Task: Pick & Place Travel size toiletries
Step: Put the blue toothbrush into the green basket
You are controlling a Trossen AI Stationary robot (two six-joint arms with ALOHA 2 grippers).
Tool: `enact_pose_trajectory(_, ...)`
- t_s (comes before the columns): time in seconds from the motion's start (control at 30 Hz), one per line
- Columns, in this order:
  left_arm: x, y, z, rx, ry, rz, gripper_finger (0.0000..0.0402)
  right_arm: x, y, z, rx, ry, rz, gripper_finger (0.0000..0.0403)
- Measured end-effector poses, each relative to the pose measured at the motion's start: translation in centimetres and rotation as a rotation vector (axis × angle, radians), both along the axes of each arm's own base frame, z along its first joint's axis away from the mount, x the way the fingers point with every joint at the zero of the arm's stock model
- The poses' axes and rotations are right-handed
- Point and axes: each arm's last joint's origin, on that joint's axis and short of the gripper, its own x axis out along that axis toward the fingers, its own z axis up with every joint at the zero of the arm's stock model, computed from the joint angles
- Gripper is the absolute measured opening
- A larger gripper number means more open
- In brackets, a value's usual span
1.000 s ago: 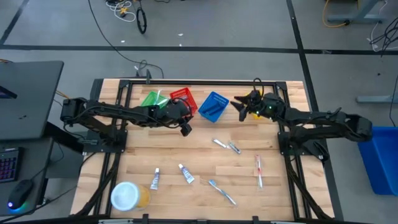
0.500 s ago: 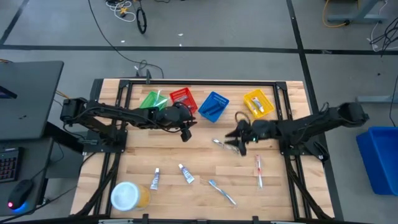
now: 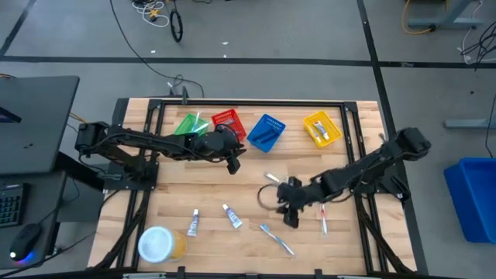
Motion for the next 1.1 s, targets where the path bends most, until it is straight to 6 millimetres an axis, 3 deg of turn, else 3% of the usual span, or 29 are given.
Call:
enact_pose_trajectory(0.13,0.0,0.0,0.0,-0.003,-0.001,0.000,0.0100,1.7,2.6,-1.7,0.059,0.113,0.023,0.0191)
enact_pose_trajectory(0.33,0.0,-0.6,0.0,-0.018,-0.006,-0.014,0.0100,3.5,5.7,-1.9,0.132,0.136,0.056,0.0178)
enact_pose_trajectory(0.7,0.1,-2.6,0.0,-0.005,-0.001,-0.087,0.0100,2.0,7.2,-2.6,0.119,0.241,0.055,0.0186)
enact_pose_trajectory(0.87,0.0,-3.2,0.0,0.031,0.010,-0.127,0.0100,1.3,9.0,-2.7,0.109,0.197,0.098,0.0182)
enact_pose_trajectory(1.1,0.0,-3.6,0.0,0.094,0.033,-0.175,0.0100,1.1,10.6,-5.6,0.075,0.235,0.050,0.0191)
